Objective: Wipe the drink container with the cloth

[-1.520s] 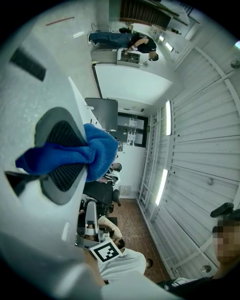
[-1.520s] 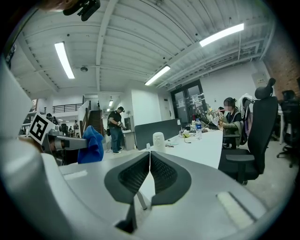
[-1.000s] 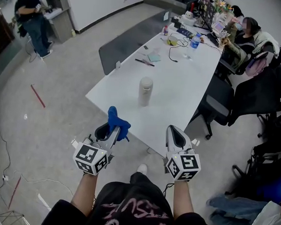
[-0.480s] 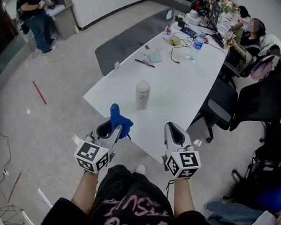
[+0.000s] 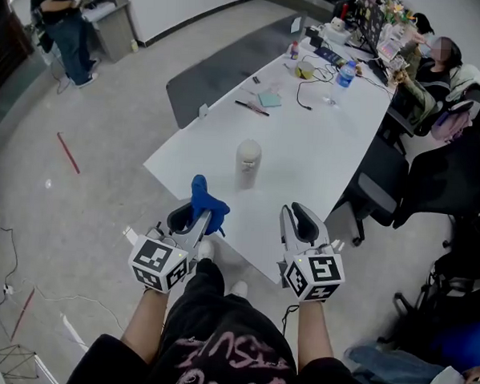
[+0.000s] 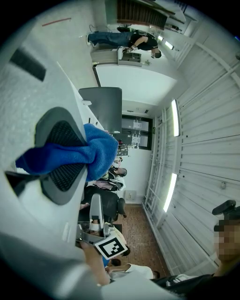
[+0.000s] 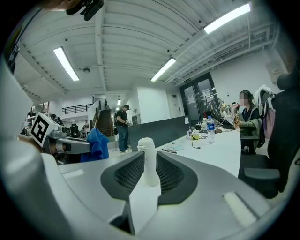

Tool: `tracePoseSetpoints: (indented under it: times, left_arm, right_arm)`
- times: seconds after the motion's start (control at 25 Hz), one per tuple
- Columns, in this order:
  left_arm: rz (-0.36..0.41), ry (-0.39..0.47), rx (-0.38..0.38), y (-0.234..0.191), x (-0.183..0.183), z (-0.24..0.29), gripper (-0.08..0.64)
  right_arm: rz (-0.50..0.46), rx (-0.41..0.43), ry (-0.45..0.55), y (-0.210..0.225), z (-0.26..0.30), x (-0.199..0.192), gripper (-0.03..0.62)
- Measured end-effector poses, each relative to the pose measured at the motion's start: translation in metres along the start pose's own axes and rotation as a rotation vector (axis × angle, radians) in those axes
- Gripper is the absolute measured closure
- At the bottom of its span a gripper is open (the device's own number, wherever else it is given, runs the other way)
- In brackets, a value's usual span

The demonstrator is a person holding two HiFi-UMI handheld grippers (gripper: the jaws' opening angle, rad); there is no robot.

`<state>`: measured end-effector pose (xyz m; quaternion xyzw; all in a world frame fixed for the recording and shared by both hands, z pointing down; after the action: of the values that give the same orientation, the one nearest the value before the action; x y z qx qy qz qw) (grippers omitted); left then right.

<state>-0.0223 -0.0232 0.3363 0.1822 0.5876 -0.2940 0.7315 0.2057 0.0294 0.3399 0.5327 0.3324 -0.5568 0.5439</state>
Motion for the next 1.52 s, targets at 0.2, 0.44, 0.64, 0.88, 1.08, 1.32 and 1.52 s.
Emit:
tracePoseSetpoints:
  times: [0.2,0.44,0.64,0.88,1.08,1.32,1.52]
  left_arm:
    - [-0.008,-0.001,-0.008,-0.014,0.001,0.010,0.470]
    - [-0.017,-0.010,-0.025,-0.031,-0.002,0.024,0.469]
    - [-0.042,-0.028,-0.044,-0.042,-0.012,0.039,0.471]
    - [-0.071,-0.041,-0.063,-0.059,-0.022,0.056,0.470]
    - [-0.076,-0.047,-0.069,-0.069,-0.025,0.066,0.471]
    - [-0.086,-0.062,-0.087,-0.078,-0.034,0.083,0.469]
    - [-0.089,-0.074,-0.121,-0.082,-0.041,0.101,0.469]
  right_arm:
    - [-0.005,0.001,0.004,0.000,0.018,0.007,0.499]
    - [-0.011,0.012,-0.006,-0.005,0.045,0.011,0.465]
    - [-0.017,0.013,-0.022,-0.004,0.067,0.012,0.448]
    - [-0.008,0.021,-0.028,-0.002,0.093,0.011,0.416]
    - [-0.019,0.031,-0.040,-0.003,0.111,0.013,0.396]
    - [-0.023,0.055,-0.048,-0.005,0.137,0.015,0.382]
    - [-0.030,0.069,-0.062,-0.006,0.160,0.015,0.367]
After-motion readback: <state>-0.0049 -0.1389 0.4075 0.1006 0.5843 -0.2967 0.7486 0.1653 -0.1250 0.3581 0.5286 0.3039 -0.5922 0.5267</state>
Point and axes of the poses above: the fingertips, and each gripper's own axes: z forward along the fingers, y to its right, x out of its top, the point moved 6 cm from there along -z, backward along the fingers, and after that the axes turned 3 degrees about z, right-handed, at the moved point
